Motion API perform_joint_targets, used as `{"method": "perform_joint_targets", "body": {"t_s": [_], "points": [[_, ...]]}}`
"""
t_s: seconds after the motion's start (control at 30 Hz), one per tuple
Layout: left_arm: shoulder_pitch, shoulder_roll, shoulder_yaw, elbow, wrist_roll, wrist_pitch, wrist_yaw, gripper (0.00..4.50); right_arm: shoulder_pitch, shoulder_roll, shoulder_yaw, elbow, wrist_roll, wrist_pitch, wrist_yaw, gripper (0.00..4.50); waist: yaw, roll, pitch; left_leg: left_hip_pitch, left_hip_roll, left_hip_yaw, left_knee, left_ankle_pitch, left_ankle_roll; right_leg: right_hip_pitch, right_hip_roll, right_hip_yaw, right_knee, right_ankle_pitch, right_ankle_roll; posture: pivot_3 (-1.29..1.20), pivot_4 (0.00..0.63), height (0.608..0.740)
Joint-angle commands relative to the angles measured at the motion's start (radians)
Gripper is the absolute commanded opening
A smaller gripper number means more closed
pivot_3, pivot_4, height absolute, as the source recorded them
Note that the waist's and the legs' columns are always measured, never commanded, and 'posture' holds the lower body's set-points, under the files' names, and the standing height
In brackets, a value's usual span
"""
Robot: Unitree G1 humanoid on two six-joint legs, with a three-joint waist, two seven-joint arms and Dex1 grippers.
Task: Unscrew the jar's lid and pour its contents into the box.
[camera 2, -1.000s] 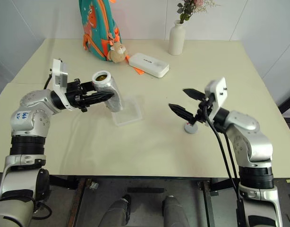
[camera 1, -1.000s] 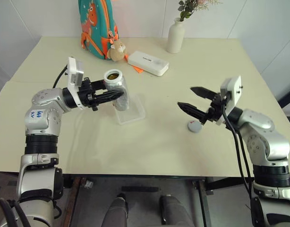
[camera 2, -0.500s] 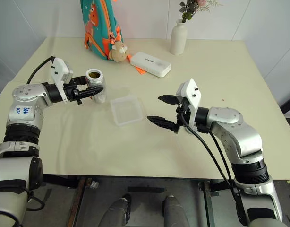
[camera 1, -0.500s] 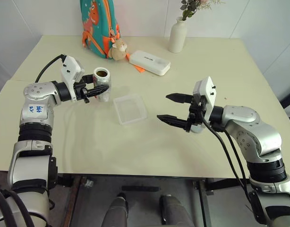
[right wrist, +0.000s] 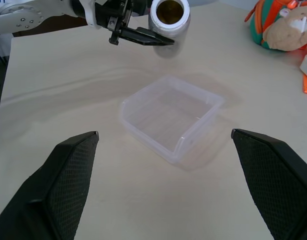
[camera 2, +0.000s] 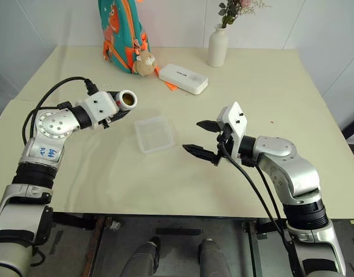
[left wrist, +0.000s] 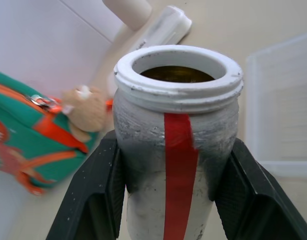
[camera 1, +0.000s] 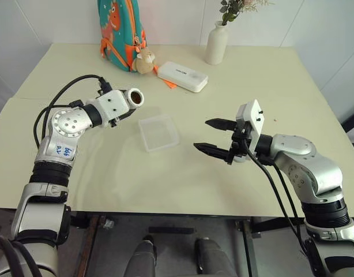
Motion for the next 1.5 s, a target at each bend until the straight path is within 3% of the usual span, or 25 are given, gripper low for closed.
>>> {"method": "perform_joint_targets", "body": {"t_s": [0.03,0.13,0.27,0.47,0.67,0.93,1.03,1.17,1.27,1.37,1.43,1.5], "points": [[-0.015,0.086,-0.091,-0.048,0.327,-0.191,0.336,2.00,0.005,0.017,-0.036,-0.033,0.007,-0.027,-0.022,4.48,-0.001,0.000,0.000,0.000,0.000,0.000,0.000,0.000,0.000,0.000,0.000,0.000,0.000,0.000,0.000,0.00,0.150,0.740],[-0.045,0.141,-0.202,-0.038,0.588,-0.230,0.590,2.00,0.005,0.028,-0.035,-0.034,0.008,-0.029,-0.032,4.48,0.000,0.000,0.000,0.000,0.000,0.001,0.000,0.000,0.000,0.000,0.000,0.001,0.000,0.000,0.000,0.00,0.150,0.740],[-0.113,0.195,-0.359,-0.050,0.951,-0.143,0.968,2.00,0.005,0.044,-0.044,-0.033,0.014,-0.034,-0.051,4.48,0.005,0.000,0.000,0.000,-0.001,0.000,0.001,0.000,0.000,0.000,0.000,0.001,0.000,0.001,0.002,0.00,0.150,0.740],[-0.206,0.185,-0.522,0.047,1.227,0.011,1.316,2.00,0.010,0.070,-0.053,-0.045,0.023,-0.032,-0.080,4.48,0.015,0.000,0.000,-0.001,-0.001,0.001,0.002,0.000,0.000,0.000,0.000,0.001,0.001,0.001,0.003,0.00,0.150,0.740],[-0.291,0.159,-0.623,0.193,1.275,0.002,1.330,2.00,0.015,0.093,-0.067,-0.053,0.027,-0.033,-0.103,4.48,0.017,0.000,0.000,-0.001,-0.001,0.001,0.001,0.000,0.000,-0.001,0.000,0.001,0.001,0.001,0.003,0.00,0.150,0.740],[-0.317,0.133,-0.650,0.209,1.220,-0.037,1.354,2.00,0.041,0.115,-0.077,-0.086,0.043,-0.030,-0.132,4.48,0.022,0.000,0.000,-0.002,-0.001,0.001,0.000,0.000,0.000,-0.001,0.000,0.001,0.000,0.001,0.004,0.00,0.150,0.740],[-0.315,0.143,-0.622,0.205,1.148,-0.104,1.339,2.00,0.051,0.112,-0.079,-0.098,0.052,-0.026,-0.135,4.48,0.021,0.000,0.000,-0.002,-0.001,0.001,0.000,0.000,0.000,-0.001,0.000,0.001,0.000,0.001,0.004,0.00,0.150,0.740],[-0.312,0.147,-0.512,0.249,0.897,-0.263,1.202,2.00,0.060,0.098,-0.084,-0.102,0.062,-0.021,-0.130,4.48,0.021,0.000,0.000,-0.002,-0.001,0.001,0.000,0.000,0.000,-0.001,0.000,0.001,0.001,0.001,0.003,0.00,0.150,0.740],[-0.293,0.109,-0.354,0.324,0.541,-0.365,0.931,2.00,0.062,0.084,-0.086,-0.101,0.067,-0.018,-0.117,4.48,0.021,0.000,0.000,-0.002,-0.001,0.001,0.001,0.000,0.000,-0.001,0.000,0.001,0.001,0.001,0.003,0.00,0.150,0.740],[-0.268,0.024,-0.181,0.399,0.185,-0.273,0.552,2.00,0.057,0.069,-0.086,-0.094,0.066,-0.021,-0.103,4.48,0.023,0.000,0.000,-0.002,-0.001,0.002,0.001,0.000,0.000,-0.001,0.000,0.001,0.001,0.001,0.003,0.00,0.150,0.740],[-0.270,-0.052,-0.017,0.439,-0.056,-0.046,0.318,2.00,0.052,0.053,-0.083,-0.089,0.055,-0.028,-0.091,4.48,0.022,0.000,0.000,-0.002,-0.001,0.001,0.002,0.000,0.001,0.000,0.000,0.001,0.001,0.001,0.003,0.00,0.150,0.740],[-0.288,-0.094,0.129,0.494,-0.227,0.134,0.205,2.00,0.050,0.037,-0.080,-0.085,0.044,-0.034,-0.078,4.48,0.017,0.000,0.000,-0.002,-0.001,0.001,0.004,0.000,0.001,0.000,0.000,0.001,0.001,0.001,0.003,0.00,0.150,0.740]]}}
